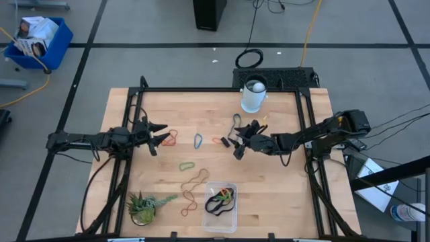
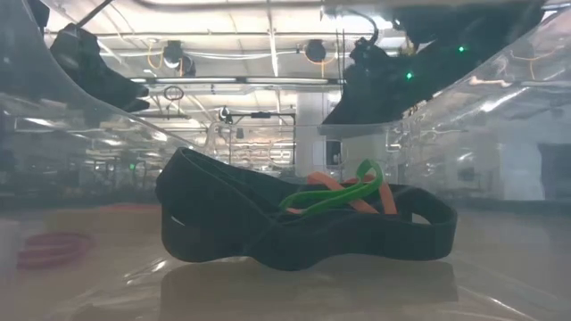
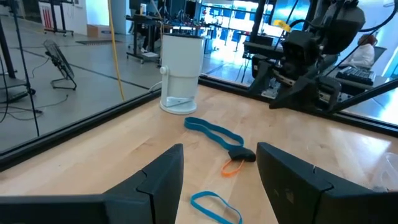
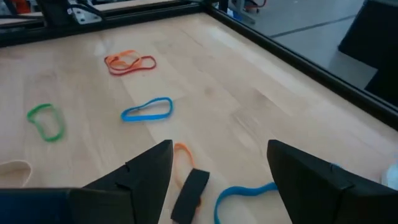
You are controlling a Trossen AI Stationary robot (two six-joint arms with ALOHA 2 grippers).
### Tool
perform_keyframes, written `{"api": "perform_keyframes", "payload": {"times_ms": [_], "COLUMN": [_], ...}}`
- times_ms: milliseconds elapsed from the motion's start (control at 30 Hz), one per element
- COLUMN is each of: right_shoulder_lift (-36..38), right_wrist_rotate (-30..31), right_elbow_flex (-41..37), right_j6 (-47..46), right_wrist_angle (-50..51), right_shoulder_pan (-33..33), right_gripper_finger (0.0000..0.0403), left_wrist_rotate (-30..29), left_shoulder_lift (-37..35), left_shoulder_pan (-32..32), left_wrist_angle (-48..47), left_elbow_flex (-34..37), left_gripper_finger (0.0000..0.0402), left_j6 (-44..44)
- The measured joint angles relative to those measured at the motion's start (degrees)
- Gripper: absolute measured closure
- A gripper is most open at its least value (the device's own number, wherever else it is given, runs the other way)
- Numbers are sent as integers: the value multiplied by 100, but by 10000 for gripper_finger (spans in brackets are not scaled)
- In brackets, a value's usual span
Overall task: Pick and place rubber bands into bin
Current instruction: Put the black rubber band into the transparent bin
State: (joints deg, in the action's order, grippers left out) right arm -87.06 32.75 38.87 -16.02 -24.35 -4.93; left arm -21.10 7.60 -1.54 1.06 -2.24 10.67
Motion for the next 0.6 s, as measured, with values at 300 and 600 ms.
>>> {"api": "perform_keyframes", "payload": {"times_ms": [300, 600], "right_shoulder_lift": [-838, -1630], "right_wrist_rotate": [2, -1], "right_elbow_flex": [0, 34], "right_j6": [-312, -642], "right_wrist_angle": [-688, -1118], "right_shoulder_pan": [-12, -55], "right_gripper_finger": [147, 147], "left_wrist_rotate": [-121, -151], "left_shoulder_lift": [2, 2], "left_shoulder_pan": [1, 2], "left_wrist_angle": [-51, -98], "left_elbow_flex": [2, 2], "left_gripper_finger": [192, 192], "left_j6": [-10, -8]}}
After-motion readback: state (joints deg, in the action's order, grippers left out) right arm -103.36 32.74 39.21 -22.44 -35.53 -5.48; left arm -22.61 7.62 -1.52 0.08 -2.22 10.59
